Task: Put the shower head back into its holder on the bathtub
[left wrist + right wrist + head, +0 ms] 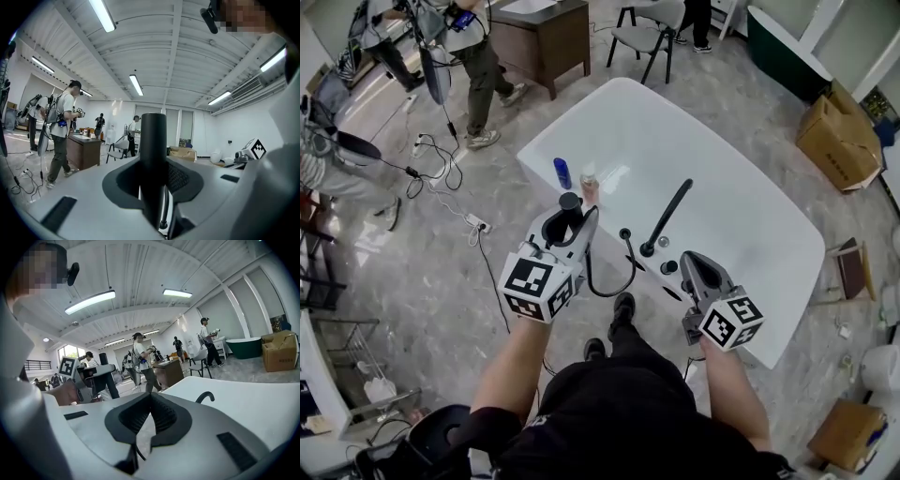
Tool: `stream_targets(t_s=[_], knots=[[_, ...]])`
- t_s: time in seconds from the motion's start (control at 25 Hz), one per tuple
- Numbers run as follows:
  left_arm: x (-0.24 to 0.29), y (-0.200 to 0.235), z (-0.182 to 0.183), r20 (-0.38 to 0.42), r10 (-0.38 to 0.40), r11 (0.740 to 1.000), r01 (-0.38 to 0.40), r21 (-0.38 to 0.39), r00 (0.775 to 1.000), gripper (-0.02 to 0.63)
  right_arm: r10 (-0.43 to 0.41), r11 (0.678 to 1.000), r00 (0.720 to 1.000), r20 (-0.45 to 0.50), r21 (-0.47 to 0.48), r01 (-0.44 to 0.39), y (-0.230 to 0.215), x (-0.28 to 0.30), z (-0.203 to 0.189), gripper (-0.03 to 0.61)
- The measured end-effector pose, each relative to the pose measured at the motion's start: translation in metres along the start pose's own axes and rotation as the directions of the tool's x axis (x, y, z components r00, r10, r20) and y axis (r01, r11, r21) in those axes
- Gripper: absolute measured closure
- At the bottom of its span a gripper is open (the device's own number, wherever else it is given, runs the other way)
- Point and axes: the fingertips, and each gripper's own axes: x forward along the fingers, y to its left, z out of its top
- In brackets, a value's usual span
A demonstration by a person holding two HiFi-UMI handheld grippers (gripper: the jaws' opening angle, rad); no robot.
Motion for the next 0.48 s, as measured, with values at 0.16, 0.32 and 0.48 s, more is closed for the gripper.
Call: stream_targets(t_s=[0.16,0.32,0.48], knots=[[0.055,0.010,-0.009,-0.043,0.025,1.000,-0.025,0.003,0.999,0.492,0.038,0.999,0.999,-0.022,-0.002,-0.038,-0.041,0.038,0.013,0.565],[0.108,0.013,-0.014,-0.084,0.029,0.999,-0.027,0.025,0.996,0.492,0.081,0.996,0.995,-0.054,-0.017,-0.082,-0.075,0.074,0.026,0.565],[0.135,0.024,-0.025,-0.107,0.023,1.000,-0.021,0.018,0.994,0.492,0.077,0.997,0.992,-0.099,-0.008,-0.078,-0.090,0.101,0.016,0.565]])
